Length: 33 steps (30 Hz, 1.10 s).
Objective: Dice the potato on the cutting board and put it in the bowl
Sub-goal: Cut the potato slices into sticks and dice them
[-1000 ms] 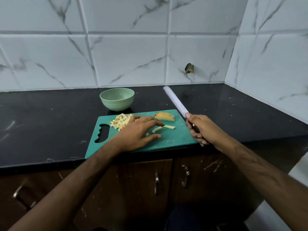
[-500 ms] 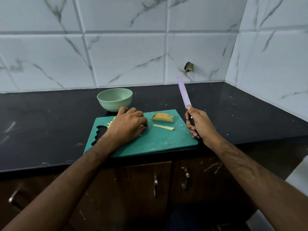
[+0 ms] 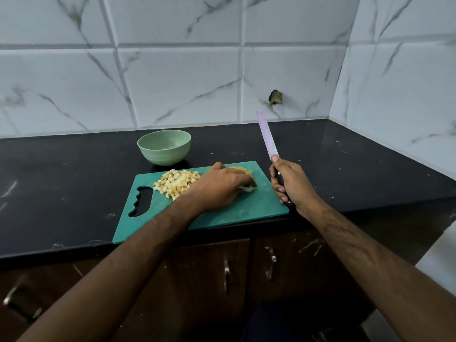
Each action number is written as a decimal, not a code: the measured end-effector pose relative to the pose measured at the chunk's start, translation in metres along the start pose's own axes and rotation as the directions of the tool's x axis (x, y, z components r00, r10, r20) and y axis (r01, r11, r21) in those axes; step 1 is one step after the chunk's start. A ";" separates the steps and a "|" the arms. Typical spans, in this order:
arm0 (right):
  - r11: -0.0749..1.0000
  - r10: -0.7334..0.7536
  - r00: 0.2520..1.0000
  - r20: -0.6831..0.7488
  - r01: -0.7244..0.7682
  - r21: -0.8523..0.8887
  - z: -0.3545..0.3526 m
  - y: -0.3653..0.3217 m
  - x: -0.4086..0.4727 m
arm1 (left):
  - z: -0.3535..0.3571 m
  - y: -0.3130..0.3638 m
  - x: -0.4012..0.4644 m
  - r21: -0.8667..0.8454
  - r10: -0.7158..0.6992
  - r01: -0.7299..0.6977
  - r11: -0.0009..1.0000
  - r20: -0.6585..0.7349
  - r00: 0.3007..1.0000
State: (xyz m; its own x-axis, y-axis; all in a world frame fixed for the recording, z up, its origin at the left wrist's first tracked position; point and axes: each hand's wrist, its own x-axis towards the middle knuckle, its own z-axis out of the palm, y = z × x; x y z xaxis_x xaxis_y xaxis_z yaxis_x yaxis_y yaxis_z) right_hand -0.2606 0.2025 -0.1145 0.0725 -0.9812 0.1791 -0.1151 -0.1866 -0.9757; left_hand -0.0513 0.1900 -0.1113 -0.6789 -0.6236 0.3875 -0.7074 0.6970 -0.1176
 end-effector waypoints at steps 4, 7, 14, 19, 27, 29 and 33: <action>1.000 -0.001 1.000 0.009 0.001 0.008 -0.001 0.001 0.001 | -0.001 0.000 0.004 -0.001 0.016 -0.016 1.000 -0.009 1.000; 1.000 0.002 1.000 0.014 -0.003 0.007 -0.001 0.000 0.001 | -0.002 0.001 0.000 0.014 0.054 -0.054 0.998 -0.013 0.998; 1.000 0.004 1.000 0.012 -0.004 0.004 -0.001 0.000 0.000 | -0.012 0.000 -0.015 -0.018 0.032 -0.035 0.999 -0.148 0.989; 1.000 0.010 1.000 0.011 -0.010 -0.004 -0.001 -0.001 -0.001 | -0.020 -0.014 -0.029 -0.226 -0.136 0.076 0.971 -0.264 0.955; 0.999 0.018 0.999 0.042 -0.016 -0.049 -0.003 -0.011 -0.011 | -0.005 -0.022 -0.060 -0.295 -0.200 0.151 0.944 -0.145 0.969; 0.992 0.026 0.997 0.073 -0.017 -0.124 -0.006 -0.018 -0.018 | -0.004 -0.026 -0.064 -0.266 -0.198 0.156 0.951 -0.138 0.970; 0.916 0.182 0.955 0.233 -0.079 -0.394 -0.016 -0.028 -0.035 | -0.002 -0.028 -0.072 -0.192 -0.186 0.158 0.968 -0.135 0.973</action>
State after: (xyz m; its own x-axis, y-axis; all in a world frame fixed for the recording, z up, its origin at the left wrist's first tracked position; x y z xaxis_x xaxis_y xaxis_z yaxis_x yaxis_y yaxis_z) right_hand -0.2754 0.2411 -0.0919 0.2788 -0.9597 -0.0362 -0.5010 -0.1132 -0.8580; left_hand 0.0177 0.2158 -0.1339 -0.5026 -0.6888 0.5224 -0.7547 0.6444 0.1235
